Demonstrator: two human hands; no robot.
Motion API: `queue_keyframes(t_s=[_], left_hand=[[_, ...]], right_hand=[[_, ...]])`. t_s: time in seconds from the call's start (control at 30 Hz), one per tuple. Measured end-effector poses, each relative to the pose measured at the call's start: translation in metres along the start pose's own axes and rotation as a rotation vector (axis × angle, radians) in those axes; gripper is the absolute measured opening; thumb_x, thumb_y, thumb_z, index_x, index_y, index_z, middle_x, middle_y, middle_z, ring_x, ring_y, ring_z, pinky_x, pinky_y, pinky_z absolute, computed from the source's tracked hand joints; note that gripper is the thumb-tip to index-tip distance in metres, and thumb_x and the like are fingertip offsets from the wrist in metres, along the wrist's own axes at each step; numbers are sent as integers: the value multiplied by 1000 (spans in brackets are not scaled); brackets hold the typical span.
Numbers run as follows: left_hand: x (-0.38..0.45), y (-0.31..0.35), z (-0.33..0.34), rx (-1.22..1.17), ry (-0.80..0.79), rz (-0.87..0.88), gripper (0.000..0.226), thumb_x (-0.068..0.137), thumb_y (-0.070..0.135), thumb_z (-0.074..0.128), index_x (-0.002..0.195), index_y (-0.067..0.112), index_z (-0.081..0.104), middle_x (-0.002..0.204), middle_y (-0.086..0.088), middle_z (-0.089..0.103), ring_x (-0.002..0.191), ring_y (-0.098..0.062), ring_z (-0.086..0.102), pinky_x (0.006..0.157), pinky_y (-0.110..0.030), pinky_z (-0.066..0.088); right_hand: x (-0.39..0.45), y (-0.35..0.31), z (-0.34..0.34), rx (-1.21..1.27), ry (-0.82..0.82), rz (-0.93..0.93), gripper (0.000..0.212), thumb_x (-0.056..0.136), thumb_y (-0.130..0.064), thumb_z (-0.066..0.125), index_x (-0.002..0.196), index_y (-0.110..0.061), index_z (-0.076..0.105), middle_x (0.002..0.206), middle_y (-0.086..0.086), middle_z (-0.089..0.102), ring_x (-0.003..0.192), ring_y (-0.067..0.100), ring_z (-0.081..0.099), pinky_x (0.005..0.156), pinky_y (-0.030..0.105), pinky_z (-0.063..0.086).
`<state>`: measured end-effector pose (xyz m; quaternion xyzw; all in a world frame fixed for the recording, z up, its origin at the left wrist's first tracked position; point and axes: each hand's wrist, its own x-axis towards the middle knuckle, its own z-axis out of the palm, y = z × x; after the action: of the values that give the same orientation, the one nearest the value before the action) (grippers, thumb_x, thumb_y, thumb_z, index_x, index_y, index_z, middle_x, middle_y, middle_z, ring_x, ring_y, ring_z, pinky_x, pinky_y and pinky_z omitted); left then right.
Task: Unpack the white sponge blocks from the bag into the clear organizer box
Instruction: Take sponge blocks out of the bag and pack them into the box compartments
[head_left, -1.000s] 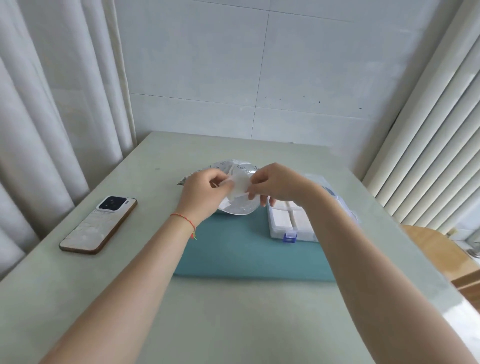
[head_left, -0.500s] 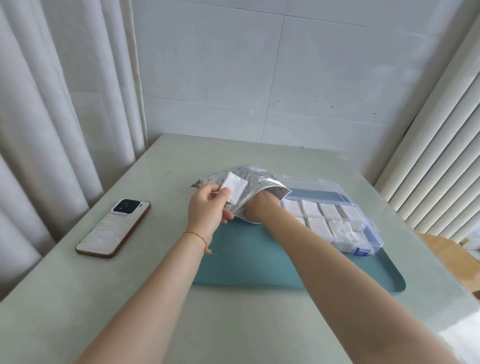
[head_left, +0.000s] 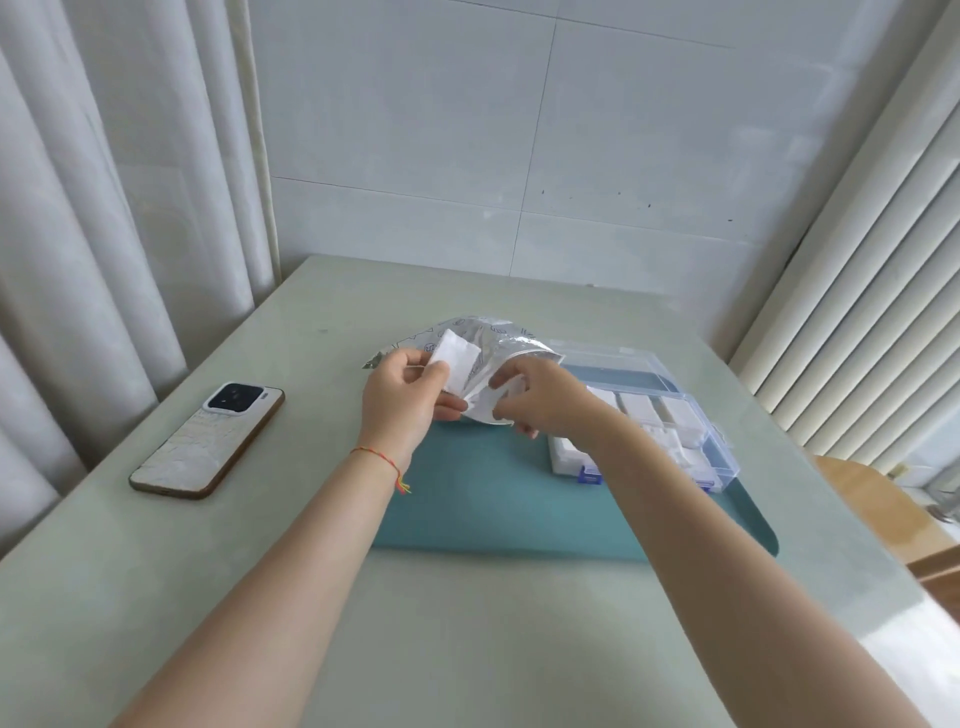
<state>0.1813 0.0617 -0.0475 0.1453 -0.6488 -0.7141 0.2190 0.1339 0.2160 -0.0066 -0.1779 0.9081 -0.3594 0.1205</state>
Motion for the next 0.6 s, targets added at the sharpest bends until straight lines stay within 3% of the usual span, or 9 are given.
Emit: queue_keyframes(t_s=[0.07, 0.13, 0.23, 0.33, 0.43, 0.5, 0.6], left_hand=[[-6, 6, 5, 14, -28, 17, 9, 92, 7, 54, 100, 6, 57, 75, -6, 69, 59, -24, 70, 51, -27, 54], [-11, 12, 9, 63, -62, 37, 9, 91, 7, 53, 98, 9, 58, 76, -6, 71, 60, -23, 71, 48, -26, 51], [-16, 14, 13, 188, -125, 69, 13, 88, 8, 53, 92, 12, 65, 76, -2, 72, 66, -21, 73, 46, -23, 46], [-20, 13, 16, 219, -192, 58, 16, 89, 8, 56, 90, 12, 72, 82, -5, 74, 72, -21, 73, 47, -24, 48], [-25, 15, 18, 116, -303, -8, 17, 94, 9, 58, 91, 13, 74, 81, -6, 74, 73, -19, 71, 59, -27, 57], [-27, 18, 18, 13, -384, -68, 24, 96, 2, 52, 92, 12, 73, 81, -5, 74, 74, -20, 72, 67, -29, 60], [-28, 21, 19, -142, -461, -156, 28, 97, -4, 43, 102, 4, 70, 92, -15, 74, 83, -29, 73, 70, -30, 60]], right_hand=[[-14, 5, -13, 265, -70, -15, 29, 85, 2, 55, 112, -9, 58, 89, 16, 69, 56, 17, 53, 58, 23, 47], [-23, 9, -22, 522, -136, -31, 29, 88, 7, 51, 113, -6, 57, 90, 11, 70, 60, 18, 50, 59, 25, 45], [-27, 11, -29, 683, -170, -47, 18, 93, 1, 51, 107, -8, 58, 93, 10, 72, 58, 16, 50, 56, 22, 44], [-29, 12, -32, 710, -176, -98, 8, 99, -6, 50, 105, -7, 55, 100, 14, 72, 61, 17, 57, 59, 24, 46], [-28, 12, -30, 664, -92, -97, 7, 102, -12, 49, 101, -6, 52, 91, 18, 69, 63, 20, 65, 59, 29, 48], [-26, 9, -27, 514, 20, -119, 10, 99, -18, 56, 94, -8, 55, 83, 13, 69, 63, 15, 65, 58, 27, 45], [-24, 7, -26, 340, 159, -147, 16, 91, -25, 68, 84, -13, 60, 71, -4, 60, 53, -1, 50, 55, 14, 38]])
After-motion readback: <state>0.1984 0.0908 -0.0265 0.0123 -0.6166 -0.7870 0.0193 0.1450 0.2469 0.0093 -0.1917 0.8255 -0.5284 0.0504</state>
